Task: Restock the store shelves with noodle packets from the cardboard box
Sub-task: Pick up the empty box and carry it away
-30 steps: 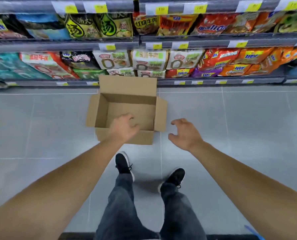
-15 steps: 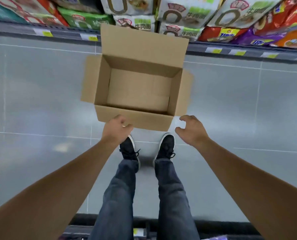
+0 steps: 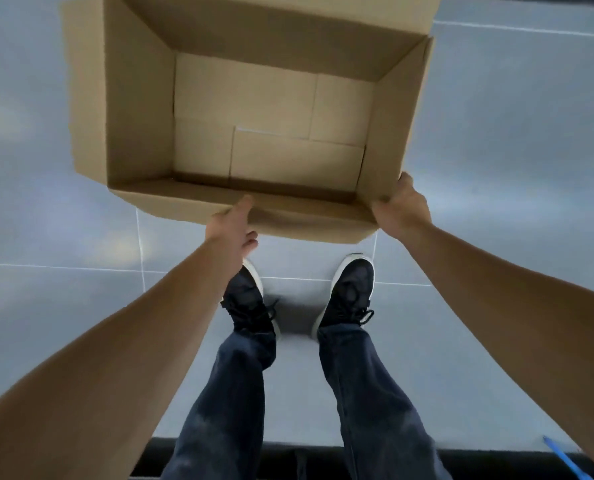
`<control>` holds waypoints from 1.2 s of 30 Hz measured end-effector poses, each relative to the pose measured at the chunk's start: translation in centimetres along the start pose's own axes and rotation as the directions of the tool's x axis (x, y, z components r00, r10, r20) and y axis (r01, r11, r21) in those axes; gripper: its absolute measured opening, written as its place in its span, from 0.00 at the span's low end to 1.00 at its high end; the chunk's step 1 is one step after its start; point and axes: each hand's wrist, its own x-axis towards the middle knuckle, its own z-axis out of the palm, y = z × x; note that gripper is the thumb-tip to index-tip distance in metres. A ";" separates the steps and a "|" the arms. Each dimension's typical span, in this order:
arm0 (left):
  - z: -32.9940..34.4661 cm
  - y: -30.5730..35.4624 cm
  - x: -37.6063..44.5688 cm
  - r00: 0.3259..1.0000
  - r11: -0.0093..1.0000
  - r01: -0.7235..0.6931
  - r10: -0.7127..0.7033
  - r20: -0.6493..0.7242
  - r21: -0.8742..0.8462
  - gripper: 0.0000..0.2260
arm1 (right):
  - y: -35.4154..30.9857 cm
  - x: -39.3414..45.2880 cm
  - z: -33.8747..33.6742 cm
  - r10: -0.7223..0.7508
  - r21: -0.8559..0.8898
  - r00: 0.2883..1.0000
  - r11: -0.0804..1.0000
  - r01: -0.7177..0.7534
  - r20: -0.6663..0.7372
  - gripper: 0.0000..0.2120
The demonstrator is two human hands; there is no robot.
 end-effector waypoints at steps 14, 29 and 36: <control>-1.2 0.7 -11.8 0.996 0.982 0.023 -0.006 0.093 -0.189 0.04 | 4.0 -10.7 -5.6 0.064 0.231 0.998 0.971 -0.060 -0.008 0.06; -4.4 0.2 -46.1 0.921 0.914 -0.301 0.204 0.332 0.272 0.12 | 14.4 -44.3 -19.3 0.280 0.587 0.944 0.799 -0.130 -0.172 0.06; 3.6 -3.8 -57.6 0.839 0.783 -0.480 0.277 0.469 0.396 0.08 | 23.9 -51.2 -24.1 0.439 0.753 0.872 0.644 -0.136 -0.217 0.05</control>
